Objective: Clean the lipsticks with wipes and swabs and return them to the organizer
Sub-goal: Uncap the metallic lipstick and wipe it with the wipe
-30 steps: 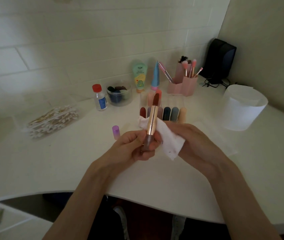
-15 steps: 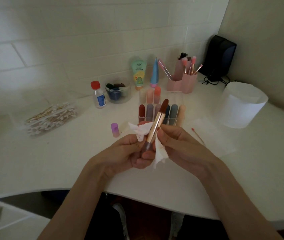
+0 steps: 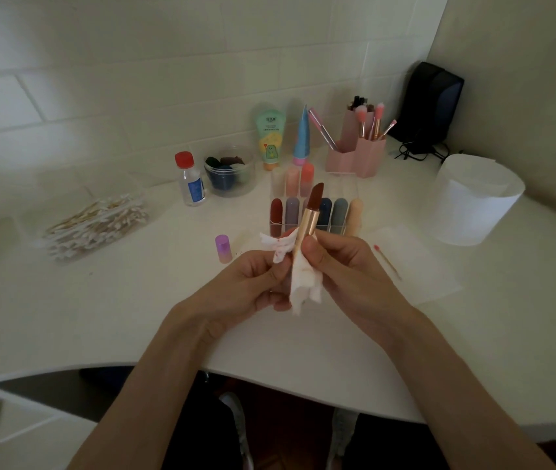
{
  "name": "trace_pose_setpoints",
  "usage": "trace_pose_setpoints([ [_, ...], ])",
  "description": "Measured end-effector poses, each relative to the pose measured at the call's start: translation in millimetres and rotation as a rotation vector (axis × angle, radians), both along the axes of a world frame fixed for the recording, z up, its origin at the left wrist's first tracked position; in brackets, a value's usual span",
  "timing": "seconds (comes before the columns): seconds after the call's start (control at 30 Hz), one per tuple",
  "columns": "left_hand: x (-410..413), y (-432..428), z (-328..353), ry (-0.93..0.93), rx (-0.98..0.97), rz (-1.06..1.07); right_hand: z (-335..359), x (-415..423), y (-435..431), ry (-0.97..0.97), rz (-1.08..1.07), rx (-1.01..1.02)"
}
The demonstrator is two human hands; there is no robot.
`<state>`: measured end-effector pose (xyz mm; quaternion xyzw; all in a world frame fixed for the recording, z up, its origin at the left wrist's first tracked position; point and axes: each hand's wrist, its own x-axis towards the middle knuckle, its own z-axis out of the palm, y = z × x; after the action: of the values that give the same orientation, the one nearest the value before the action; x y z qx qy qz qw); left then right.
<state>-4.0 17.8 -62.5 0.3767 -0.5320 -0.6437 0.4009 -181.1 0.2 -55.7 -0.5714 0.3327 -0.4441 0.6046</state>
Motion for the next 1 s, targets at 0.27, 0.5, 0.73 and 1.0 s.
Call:
trace_pose_setpoints([
  [0.27,-0.8,-15.1,-12.9,-0.262,-0.331,0.267,-2.0,4.5,-4.7,0.115,-0.220,-0.168],
  [0.5,-2.1,-7.4,-8.8,-0.171,-0.158,0.097,-1.1,-0.7,-5.8,0.006,-0.228,-0.055],
  [0.73,1.7,-13.6,-17.0,-0.282,-0.321,0.244,-6.8,2.9,-9.9,0.073,-0.280,-0.103],
  [1.0,-2.1,-11.0,-14.7,-0.199,-0.209,0.144,-6.6,3.1,-7.3,0.067,-0.245,-0.073],
])
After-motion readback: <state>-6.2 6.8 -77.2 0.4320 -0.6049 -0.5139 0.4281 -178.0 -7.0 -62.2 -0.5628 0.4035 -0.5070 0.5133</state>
